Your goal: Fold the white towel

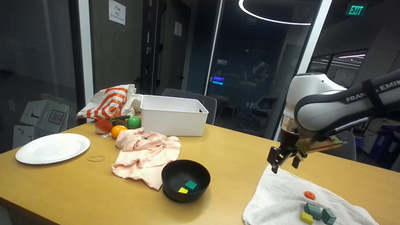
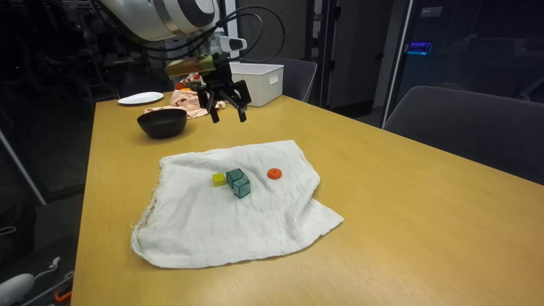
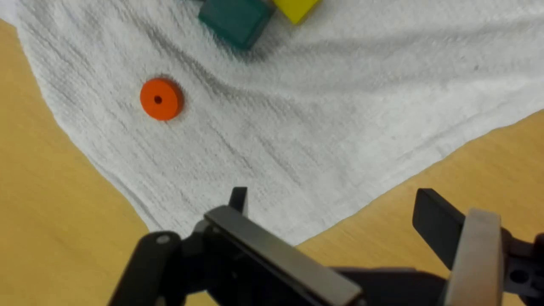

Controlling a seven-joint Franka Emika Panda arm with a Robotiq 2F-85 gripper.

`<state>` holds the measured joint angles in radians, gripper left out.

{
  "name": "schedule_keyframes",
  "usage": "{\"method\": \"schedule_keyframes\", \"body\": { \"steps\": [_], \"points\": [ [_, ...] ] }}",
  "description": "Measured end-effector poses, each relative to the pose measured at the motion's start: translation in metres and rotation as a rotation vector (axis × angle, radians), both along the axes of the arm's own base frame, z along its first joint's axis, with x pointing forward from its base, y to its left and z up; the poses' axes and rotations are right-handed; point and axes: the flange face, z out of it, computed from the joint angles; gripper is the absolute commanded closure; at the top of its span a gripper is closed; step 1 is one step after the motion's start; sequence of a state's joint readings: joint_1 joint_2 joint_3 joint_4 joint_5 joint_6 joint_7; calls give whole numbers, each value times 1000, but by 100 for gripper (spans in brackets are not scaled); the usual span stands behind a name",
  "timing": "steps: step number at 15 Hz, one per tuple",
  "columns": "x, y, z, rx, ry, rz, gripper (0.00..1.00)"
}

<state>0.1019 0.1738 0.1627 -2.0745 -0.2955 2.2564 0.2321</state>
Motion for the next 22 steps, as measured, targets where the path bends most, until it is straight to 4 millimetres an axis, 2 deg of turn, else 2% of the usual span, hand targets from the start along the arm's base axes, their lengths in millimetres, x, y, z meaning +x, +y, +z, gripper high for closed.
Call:
{"method": "schedule_keyframes", "body": {
  "steps": [6,10,13,15,16,17,22],
  "points": [
    [68,-51,-25,71,5,-87,0],
    [101,-80,-59,77,29,-103,0],
    [115,-86,-93,78,59,-100,0],
    [122,-85,-107,79,66,-97,0],
    [126,-84,-111,79,65,-96,25],
    [130,-84,-113,80,61,-94,26],
    [142,-83,-105,90,36,-77,64]
  ]
}}
